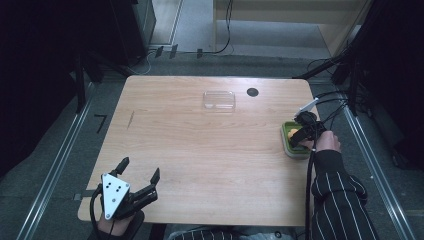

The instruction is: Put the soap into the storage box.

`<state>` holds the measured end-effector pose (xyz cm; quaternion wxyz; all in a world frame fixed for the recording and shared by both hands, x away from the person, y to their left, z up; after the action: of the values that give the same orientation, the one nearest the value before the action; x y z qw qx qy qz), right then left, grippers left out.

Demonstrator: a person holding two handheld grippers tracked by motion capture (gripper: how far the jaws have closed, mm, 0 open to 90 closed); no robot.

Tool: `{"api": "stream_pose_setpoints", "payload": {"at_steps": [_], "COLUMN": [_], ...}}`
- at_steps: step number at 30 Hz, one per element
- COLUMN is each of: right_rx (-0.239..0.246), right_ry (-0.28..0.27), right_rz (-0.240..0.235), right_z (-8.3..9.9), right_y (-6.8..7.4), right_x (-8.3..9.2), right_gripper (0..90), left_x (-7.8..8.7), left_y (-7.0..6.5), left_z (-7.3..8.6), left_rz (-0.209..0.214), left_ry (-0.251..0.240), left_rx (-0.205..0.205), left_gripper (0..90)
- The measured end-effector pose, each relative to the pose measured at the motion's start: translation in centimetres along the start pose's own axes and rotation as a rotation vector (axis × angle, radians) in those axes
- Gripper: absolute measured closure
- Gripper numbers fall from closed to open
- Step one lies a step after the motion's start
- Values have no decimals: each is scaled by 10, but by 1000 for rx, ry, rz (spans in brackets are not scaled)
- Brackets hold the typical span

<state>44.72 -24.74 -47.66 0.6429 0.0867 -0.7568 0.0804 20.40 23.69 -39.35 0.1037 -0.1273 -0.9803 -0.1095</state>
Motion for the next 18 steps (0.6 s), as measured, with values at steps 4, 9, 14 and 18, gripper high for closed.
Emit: {"api": "stream_pose_setpoints", "payload": {"at_steps": [4,9,14,18], "right_rx": [-1,-2,-3,2], "right_ry": [2,12,15,7], "right_rz": [0,-8,-8,1], "right_z": [0,1,2,3], "right_y": [0,0,1,2], "right_x": [1,0,1,5], "right_gripper": [388,385,368,335], "left_x": [0,0,0,0], "left_y": [0,0,0,0], "left_z": [0,0,0,0], "left_rz": [0,-1,-1,0], "left_ry": [-1,-2,-2,-5], "left_rx": [1,3,3,5], "left_gripper": [137,136,136,137]}}
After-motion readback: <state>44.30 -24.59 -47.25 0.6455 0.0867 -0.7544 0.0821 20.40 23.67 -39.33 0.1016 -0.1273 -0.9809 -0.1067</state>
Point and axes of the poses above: each handheld gripper's, and its own axes: x roughly backward along the jaws, z roughly out of its underside, y roughly to its left, the point moved 3 cm from there along -x, roughly forward along the jaws, and after that the axes turned 4 degrees about -x, right-handed, at the moved point
